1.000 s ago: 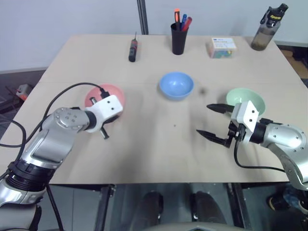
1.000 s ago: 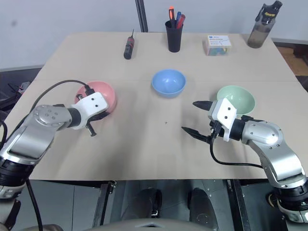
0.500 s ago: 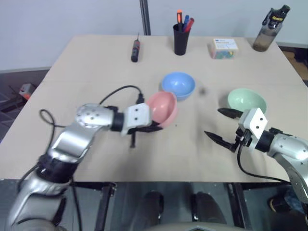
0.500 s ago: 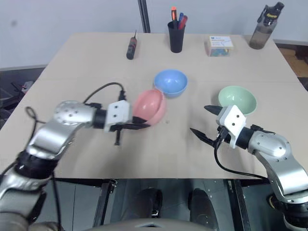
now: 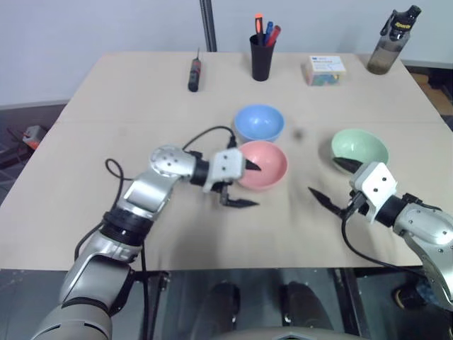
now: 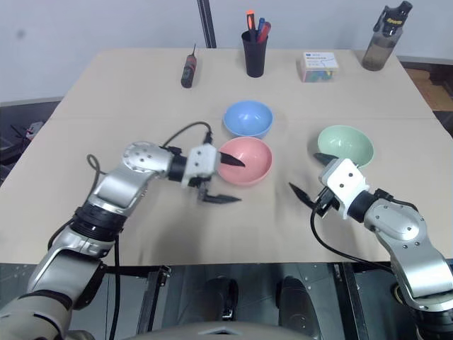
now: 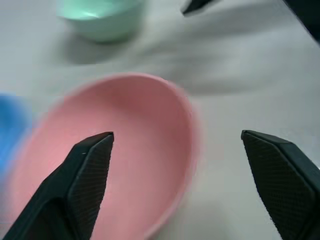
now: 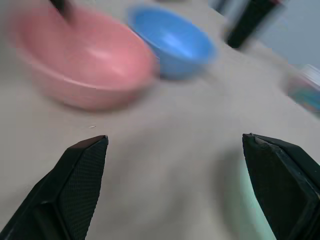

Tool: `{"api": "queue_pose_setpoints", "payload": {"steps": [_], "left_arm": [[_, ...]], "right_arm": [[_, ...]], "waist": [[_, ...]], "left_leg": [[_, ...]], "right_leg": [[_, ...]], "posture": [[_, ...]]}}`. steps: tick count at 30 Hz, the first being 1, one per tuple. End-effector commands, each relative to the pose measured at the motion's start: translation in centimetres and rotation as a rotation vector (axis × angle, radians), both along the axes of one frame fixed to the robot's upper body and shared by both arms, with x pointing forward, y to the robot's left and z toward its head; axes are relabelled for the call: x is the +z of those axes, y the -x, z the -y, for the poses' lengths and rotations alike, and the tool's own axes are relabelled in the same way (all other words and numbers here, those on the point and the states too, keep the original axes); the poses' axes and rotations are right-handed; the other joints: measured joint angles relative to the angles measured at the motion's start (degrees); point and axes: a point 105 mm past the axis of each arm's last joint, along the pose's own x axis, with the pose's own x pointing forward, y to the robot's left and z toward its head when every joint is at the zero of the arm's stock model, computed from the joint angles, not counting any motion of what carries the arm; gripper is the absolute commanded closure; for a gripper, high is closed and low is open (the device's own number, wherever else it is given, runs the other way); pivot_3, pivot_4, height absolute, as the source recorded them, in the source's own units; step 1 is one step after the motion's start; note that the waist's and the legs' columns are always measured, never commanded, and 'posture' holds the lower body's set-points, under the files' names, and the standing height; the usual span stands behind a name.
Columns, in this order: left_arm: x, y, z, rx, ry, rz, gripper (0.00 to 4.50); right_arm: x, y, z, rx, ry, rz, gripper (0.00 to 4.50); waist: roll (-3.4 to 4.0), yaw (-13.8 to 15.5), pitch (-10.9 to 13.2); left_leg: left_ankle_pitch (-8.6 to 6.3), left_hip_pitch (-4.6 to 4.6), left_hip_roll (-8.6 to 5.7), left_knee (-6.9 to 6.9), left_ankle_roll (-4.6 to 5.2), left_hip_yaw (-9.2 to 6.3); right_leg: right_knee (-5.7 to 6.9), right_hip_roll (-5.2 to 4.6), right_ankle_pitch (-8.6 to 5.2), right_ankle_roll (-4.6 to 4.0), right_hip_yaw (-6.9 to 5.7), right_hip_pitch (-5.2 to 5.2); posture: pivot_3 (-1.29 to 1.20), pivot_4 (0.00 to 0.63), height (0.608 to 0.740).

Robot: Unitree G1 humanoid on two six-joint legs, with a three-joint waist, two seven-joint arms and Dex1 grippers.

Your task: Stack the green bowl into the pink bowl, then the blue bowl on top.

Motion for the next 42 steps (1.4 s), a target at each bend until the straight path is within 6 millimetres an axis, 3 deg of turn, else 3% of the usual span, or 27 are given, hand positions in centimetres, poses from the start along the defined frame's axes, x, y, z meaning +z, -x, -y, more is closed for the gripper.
{"api": "queue_pose_setpoints", "payload": {"steps": [1, 4, 7, 17, 18, 22, 26, 29, 32, 37, 40, 42], "left_arm": [[3.1, 1.1, -0.9, 0.025, 0.158, 0.042, 0.09], [3.2, 1.4, -2.7, 0.099, 0.267, 0.088, 0.09], [3.5, 2.6, -3.0, 0.073, 0.337, 0.037, 0.09], [3.7, 3.7, -3.1, 0.144, 0.404, 0.024, 0.0], [3.5, 3.7, -3.1, 0.151, 0.405, 0.022, 0.0], [3.4, 3.2, -3.5, 0.2, 0.43, 0.039, 0.0], [3.2, 0.9, -4.5, 0.33, 0.473, 0.077, 0.0], [2.6, 0.1, -4.6, 0.377, 0.474, 0.088, 0.0], [2.2, -0.4, -4.9, 0.417, 0.481, 0.088, 0.0], [1.6, -0.1, -4.8, 0.411, 0.474, 0.077, 0.0], [1.7, 0.3, -5.0, 0.412, 0.472, 0.075, 0.0], [1.7, 0.4, -5.2, 0.422, 0.47, 0.064, 0.0]], "right_arm": [[0.6, -1.7, 1.6, -0.078, 0.028, 0.023, 0.0], [-0.4, -4.1, 2.2, -0.099, 0.051, -0.014, 0.0], [-1.0, -5.5, 2.6, -0.097, 0.057, -0.05, 0.0], [-0.8, -6.8, 2.3, -0.042, 0.084, -0.089, 4.2], [-0.7, -6.8, 2.2, -0.037, 0.084, -0.089, 4.39], [1.0, -6.4, 0.6, 0.035, 0.065, -0.046, 4.39], [5.6, -2.7, -7.0, 0.42, -0.059, 0.049, 4.39], [6.7, -1.0, -10.6, 0.566, -0.108, 0.049, 4.39], [6.1, 0.1, -13.2, 0.677, -0.131, -0.017, 4.39], [3.0, -0.2, -14.5, 0.738, -0.043, -0.132, 4.39], [1.6, -1.2, -14.9, 0.736, -0.036, -0.169, 3.43], [1.7, -1.1, -15.0, 0.752, -0.042, -0.173, 2.46]], "waist": [[0.04, -0.02, -0.02], [0.06, -0.06, -0.03], [0.03, 0.04, -0.01], [0.03, 0.18, -0.01], [0.03, 0.18, 0.0], [0.03, 0.2, -0.01], [0.09, -0.11, 0.02], [0.07, -0.01, 0.01], [0.04, 0.26, -0.01], [0.03, 0.43, 0.0], [0.04, 0.06, 0.0], [0.05, 0.06, 0.0]], "left_leg": [[0.0, 0.0, 0.02, -0.01, -0.01, -0.01], [0.0, 0.06, 0.05, -0.03, -0.01, 0.1], [0.01, 0.08, 0.05, -0.04, -0.01, 0.12], [0.01, -0.01, 0.02, -0.07, -0.02, 0.01], [0.01, -0.01, 0.03, -0.07, -0.02, 0.01], [0.01, -0.01, 0.02, -0.06, -0.02, 0.03], [0.01, 0.0, 0.06, -0.07, -0.03, 0.03], [0.01, 0.02, 0.11, -0.07, -0.03, 0.0], [0.01, 0.0, 0.04, -0.07, -0.03, -0.03], [0.0, -0.06, -0.08, -0.05, -0.02, -0.08], [0.01, -0.03, -0.04, -0.07, -0.04, -0.07], [0.02, -0.02, -0.01, -0.08, -0.05, -0.07]], "right_leg": [[-0.01, 0.0, 0.0, 0.0, -0.01, 0.0], [-0.03, -0.02, 0.0, 0.0, 0.09, 0.01], [-0.02, -0.02, 0.0, 0.0, 0.1, 0.01], [-0.08, -0.08, 0.0, -0.01, 0.0, 0.0], [-0.07, -0.07, 0.0, -0.01, 0.0, 0.0], [-0.07, -0.08, 0.0, -0.01, 0.03, 0.0], [-0.06, -0.05, 0.0, -0.01, 0.03, -0.02], [-0.05, 0.0, 0.01, -0.01, 0.0, -0.02], [-0.08, -0.07, 0.01, -0.01, -0.03, -0.01], [-0.12, -0.18, 0.01, -0.01, -0.08, -0.01], [-0.08, -0.13, 0.0, -0.01, -0.09, -0.02], [-0.07, -0.09, 0.0, -0.01, -0.08, -0.04]], "posture": [[0.0, 0.15, 0.74], [0.0, 0.15, 0.74], [0.0, 0.15, 0.74], [0.0, 0.15, 0.74], [0.0, 0.15, 0.74], [0.0, 0.15, 0.74], [0.0, 0.15, 0.74], [0.0, 0.15, 0.74], [0.0, 0.15, 0.74], [0.0, 0.15, 0.74], [0.0, 0.15, 0.74], [0.0, 0.15, 0.74]]}}
